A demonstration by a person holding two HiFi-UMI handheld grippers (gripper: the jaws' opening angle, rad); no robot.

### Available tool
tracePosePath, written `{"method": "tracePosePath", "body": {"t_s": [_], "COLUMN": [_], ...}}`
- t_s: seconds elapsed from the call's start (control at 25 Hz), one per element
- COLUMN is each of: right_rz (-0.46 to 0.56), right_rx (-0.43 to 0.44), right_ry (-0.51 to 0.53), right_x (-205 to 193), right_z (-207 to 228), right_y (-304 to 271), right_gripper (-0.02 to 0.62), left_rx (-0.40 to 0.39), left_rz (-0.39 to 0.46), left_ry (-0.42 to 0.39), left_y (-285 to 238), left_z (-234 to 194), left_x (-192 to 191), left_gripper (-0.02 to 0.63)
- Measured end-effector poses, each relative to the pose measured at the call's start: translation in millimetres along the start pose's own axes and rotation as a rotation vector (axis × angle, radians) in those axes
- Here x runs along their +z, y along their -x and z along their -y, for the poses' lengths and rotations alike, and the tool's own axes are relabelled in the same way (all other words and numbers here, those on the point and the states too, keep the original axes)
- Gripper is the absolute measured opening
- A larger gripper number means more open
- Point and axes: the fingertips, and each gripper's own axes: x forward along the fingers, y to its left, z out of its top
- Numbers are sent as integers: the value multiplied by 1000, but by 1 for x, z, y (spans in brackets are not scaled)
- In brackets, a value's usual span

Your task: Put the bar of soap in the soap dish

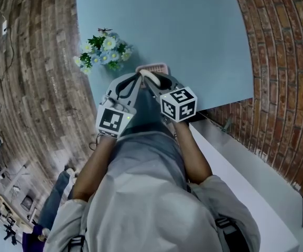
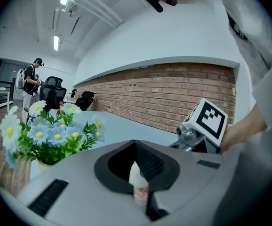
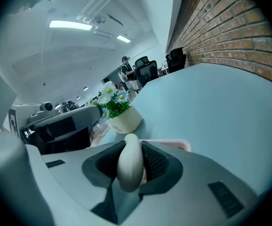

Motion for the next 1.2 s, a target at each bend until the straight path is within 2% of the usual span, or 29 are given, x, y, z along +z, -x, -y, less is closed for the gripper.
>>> {"method": "tracePosePath", "body": {"t_s": [0.12,0.28,0.44,0.68,1.0,1.2], "right_rz": [-11,-38,-53,-58,-75,-97], "right_rx": [-6,-8,-5,-3,-43,-53], "right_ry": [9,26,16,6,37,61], "right_x": [-2,-8,-12,-10,-7,-7], "right_z": [1,2,5,9,16,20], "right_y": [-4,-9,-13,-15,-15,-15], "right_gripper": [115,115,115,118,136,146], "left_rx": [11,0,7,-9,-12,-18], "left_rz": [-3,2,0,1,-4,-5], "left_ry": [23,-6,24,0,19,4], "left_y": [1,1,2,0,-1,-2], "left_z": [-3,-3,-4,-6,-6,-7], "left_x": [0,-1,1,-2,-1,-3], "left_gripper": [3,3,3,3,3,3]}}
